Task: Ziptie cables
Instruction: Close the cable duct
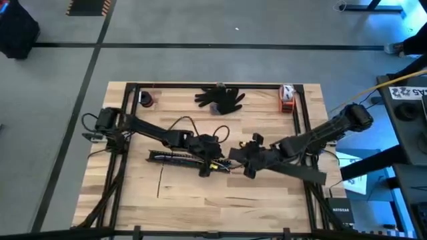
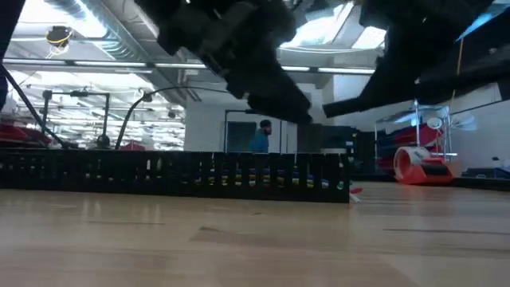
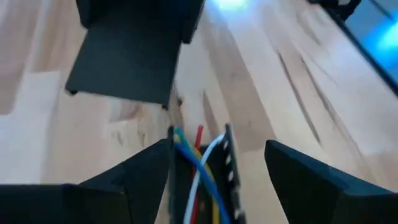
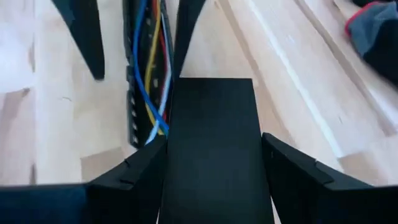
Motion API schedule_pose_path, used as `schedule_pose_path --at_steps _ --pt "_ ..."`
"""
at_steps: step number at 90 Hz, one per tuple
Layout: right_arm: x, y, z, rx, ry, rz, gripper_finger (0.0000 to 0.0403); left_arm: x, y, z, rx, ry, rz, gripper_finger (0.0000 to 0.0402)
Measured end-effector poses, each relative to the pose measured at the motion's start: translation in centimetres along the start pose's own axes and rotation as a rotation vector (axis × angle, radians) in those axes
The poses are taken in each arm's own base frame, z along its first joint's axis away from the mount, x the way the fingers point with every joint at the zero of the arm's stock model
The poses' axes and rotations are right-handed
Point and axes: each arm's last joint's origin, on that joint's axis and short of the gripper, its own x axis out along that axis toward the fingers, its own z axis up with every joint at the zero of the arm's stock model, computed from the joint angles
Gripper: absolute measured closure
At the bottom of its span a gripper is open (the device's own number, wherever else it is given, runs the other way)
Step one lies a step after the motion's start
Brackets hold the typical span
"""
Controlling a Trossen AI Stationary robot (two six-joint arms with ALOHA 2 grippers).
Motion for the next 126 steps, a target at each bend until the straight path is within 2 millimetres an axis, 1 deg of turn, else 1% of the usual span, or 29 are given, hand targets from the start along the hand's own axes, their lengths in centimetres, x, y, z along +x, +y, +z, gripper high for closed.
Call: schedule_pose_path --at_steps 20,32,47,53,61,69,76,97,111,126 --pt "-0.3 0.5 -0.5 0.047 -0.041 -0.036 0.0178 0.3 -0.6 -0.8 0.067 0.071 -0.016 0.0145" --pt "0.4 1.1 -0.6 0.059 -0.046 -0.027 0.0178 1.1 -0.7 -1.5 0.059 0.089 -0.011 0.0145" --pt "1.6 1.6 -0.9 0.032 -0.03 -0.02 0.0178 1.6 0.0 -1.7 0.015 0.077 0.004 0.0134" --pt "1.8 1.7 -1.0 0.027 -0.024 -0.023 0.0178 1.5 0.2 -1.7 0.008 0.079 0.008 0.0132" --pt "1.8 1.7 -1.1 0.025 -0.021 -0.025 0.0178 0.9 0.2 -1.0 0.004 0.06 0.012 0.0131" --pt "1.8 1.7 -1.1 0.025 -0.023 -0.024 0.0178 0.6 0.3 -0.5 0.012 0.038 0.059 0.0131" --pt "1.8 1.7 -1.0 0.024 -0.023 -0.024 0.0178 0.6 0.3 -0.7 0.009 0.053 0.085 0.0131" --pt "1.8 1.7 -1.0 0.022 -0.023 -0.024 0.0178 1.9 0.0 -2.3 -0.018 0.118 0.079 0.014" --pt "1.8 1.8 -0.9 0.017 -0.03 -0.013 0.0178 3.1 -0.2 -3.1 -0.077 0.106 0.076 0.0141" --pt "1.8 1.9 -0.9 -0.015 -0.021 0.017 0.0178 4.2 -0.6 -3.8 -0.082 0.096 0.068 0.0141"
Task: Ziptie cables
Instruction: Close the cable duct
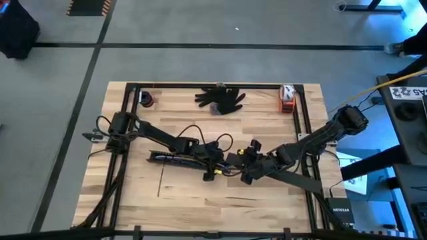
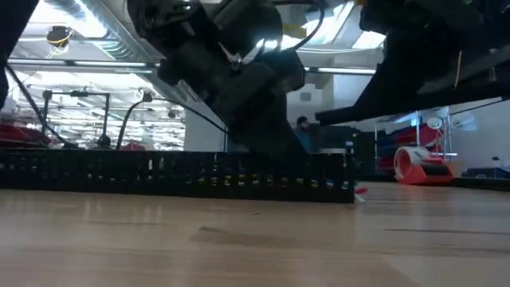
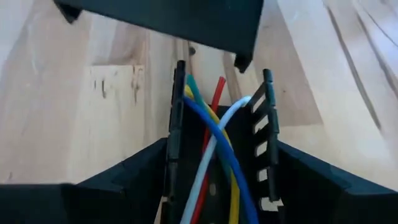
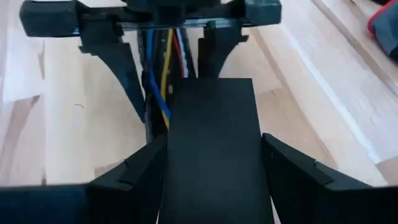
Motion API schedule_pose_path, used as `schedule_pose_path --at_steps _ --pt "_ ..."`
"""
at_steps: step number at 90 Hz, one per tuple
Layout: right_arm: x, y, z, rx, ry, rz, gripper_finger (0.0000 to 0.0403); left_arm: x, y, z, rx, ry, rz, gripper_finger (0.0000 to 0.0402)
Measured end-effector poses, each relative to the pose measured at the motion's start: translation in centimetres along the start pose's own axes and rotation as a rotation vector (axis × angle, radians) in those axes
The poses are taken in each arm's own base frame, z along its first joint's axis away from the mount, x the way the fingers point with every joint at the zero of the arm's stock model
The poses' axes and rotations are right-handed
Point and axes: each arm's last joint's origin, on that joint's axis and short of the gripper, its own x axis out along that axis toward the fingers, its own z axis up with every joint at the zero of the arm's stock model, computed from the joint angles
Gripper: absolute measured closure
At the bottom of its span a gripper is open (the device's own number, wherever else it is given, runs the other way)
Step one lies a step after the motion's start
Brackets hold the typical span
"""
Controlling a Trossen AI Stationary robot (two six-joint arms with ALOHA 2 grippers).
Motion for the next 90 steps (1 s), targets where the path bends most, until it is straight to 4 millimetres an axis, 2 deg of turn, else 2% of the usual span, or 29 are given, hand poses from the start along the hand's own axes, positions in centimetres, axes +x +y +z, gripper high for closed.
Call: schedule_pose_path --at_steps 26,42,68,90 --pt "1.6 1.0 -1.3 -0.101 0.073 0.04 0.0178 1.2 -0.3 0.2 -0.041 -0.117 -0.008 0.0141" --pt "1.4 1.6 -1.5 -0.114 0.059 0.057 0.0178 1.1 -0.3 0.5 -0.035 -0.145 -0.009 0.0145" --pt "1.2 2.0 -1.6 -0.106 0.038 0.055 0.0178 1.1 -0.3 0.5 -0.014 -0.148 -0.003 0.0187" --pt "0.8 2.3 -1.0 -0.073 -0.011 0.091 0.0178 1.2 -0.1 0.1 -0.01 -0.102 0.01 0.0188"
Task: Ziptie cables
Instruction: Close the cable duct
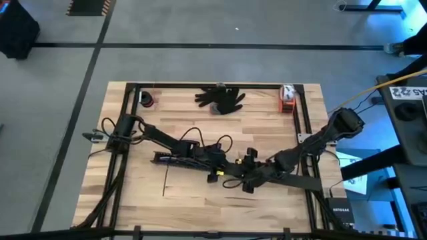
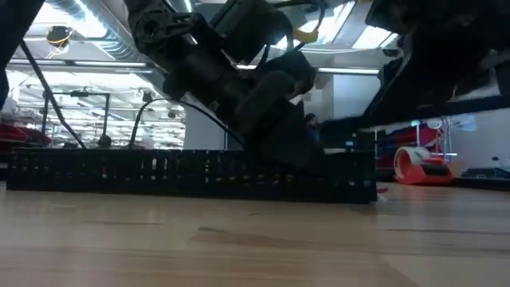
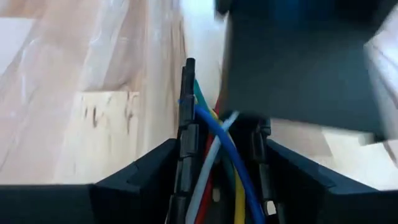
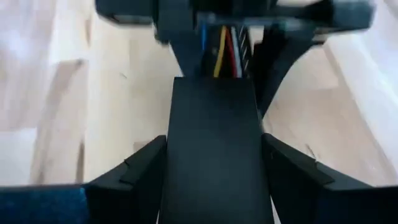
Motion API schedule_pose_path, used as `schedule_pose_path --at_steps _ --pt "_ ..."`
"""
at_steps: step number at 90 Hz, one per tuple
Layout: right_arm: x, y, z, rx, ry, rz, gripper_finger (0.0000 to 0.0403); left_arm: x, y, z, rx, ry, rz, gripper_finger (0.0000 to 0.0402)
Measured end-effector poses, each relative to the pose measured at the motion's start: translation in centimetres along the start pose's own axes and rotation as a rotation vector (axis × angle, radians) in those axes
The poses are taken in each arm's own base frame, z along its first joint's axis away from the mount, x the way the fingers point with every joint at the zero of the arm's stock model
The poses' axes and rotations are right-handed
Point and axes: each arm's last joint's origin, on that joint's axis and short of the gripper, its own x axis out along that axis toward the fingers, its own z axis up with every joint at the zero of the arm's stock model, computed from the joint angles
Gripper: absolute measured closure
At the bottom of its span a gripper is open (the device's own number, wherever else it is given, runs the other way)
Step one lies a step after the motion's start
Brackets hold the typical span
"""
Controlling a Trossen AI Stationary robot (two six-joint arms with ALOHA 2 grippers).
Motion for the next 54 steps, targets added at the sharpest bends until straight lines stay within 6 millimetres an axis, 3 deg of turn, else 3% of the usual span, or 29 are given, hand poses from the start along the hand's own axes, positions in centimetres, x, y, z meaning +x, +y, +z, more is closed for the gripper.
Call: schedule_pose_path --at_steps 28,54 --pt "2.1 0.1 -1.5 -0.043 0.073 -0.057 0.0178 0.0 -0.1 0.0 0.001 0.001 -0.007 0.0188" --pt "2.7 -0.1 -1.6 -0.047 0.077 -0.081 0.0178 0.0 -0.3 0.0 0.014 0.002 -0.011 0.0188"
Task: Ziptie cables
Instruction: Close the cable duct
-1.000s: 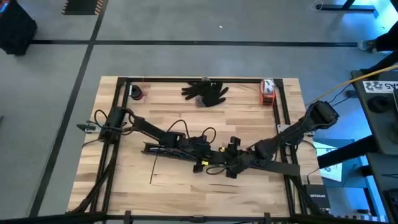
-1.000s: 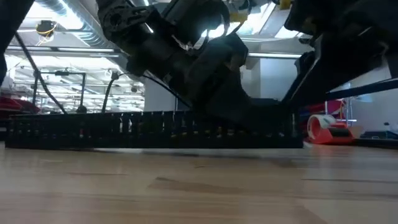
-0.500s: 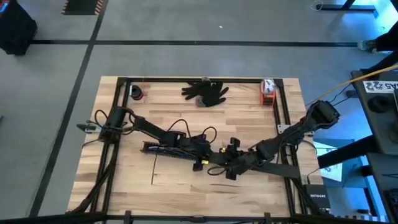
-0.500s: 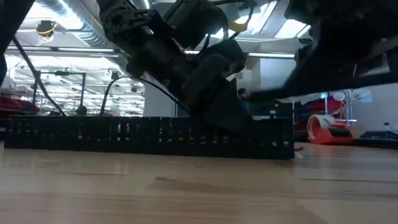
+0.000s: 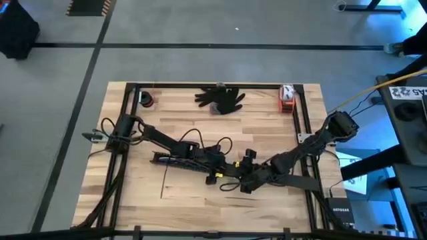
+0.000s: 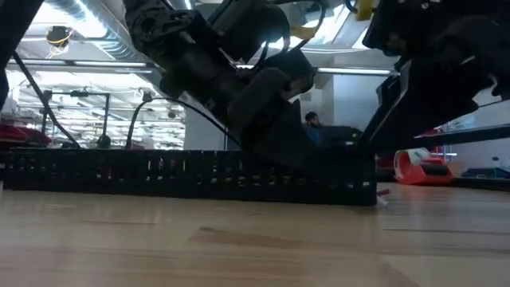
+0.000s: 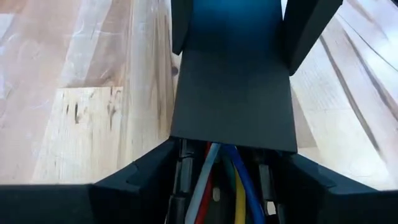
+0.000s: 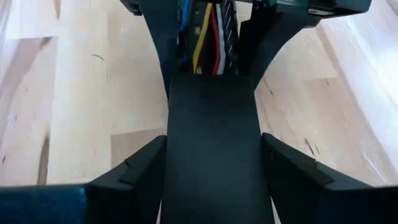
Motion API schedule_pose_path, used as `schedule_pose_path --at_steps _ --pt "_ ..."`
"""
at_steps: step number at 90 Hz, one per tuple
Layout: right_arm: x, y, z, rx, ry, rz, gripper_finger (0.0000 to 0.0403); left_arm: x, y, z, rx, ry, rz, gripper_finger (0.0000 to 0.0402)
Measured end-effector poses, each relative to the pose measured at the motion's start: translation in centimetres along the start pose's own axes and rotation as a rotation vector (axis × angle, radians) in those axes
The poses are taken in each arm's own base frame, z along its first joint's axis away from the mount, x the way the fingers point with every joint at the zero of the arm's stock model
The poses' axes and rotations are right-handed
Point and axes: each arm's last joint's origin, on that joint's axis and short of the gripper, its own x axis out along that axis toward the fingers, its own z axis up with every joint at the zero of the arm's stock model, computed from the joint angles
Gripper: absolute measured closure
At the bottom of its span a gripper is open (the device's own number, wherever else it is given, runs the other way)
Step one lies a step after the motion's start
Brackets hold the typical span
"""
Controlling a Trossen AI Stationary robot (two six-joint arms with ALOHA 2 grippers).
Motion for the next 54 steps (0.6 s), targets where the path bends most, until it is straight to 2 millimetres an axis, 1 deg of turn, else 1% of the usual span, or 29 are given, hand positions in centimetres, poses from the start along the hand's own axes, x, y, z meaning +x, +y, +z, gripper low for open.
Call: schedule_pose_path --at_steps 24,35,54 --pt "1.5 0.0 -0.7 -0.006 0.055 -0.003 0.0178 0.0 -0.3 -0.1 0.022 0.006 -0.003 0.0187" --pt "1.8 0.1 -0.9 -0.007 0.063 0.001 0.0178 0.0 -0.3 -0.1 0.029 0.007 -0.007 0.0186" --pt "2.1 0.0 -0.4 0.018 0.037 0.034 0.0177 0.0 -0.5 -0.1 0.037 0.009 -0.022 0.0159"
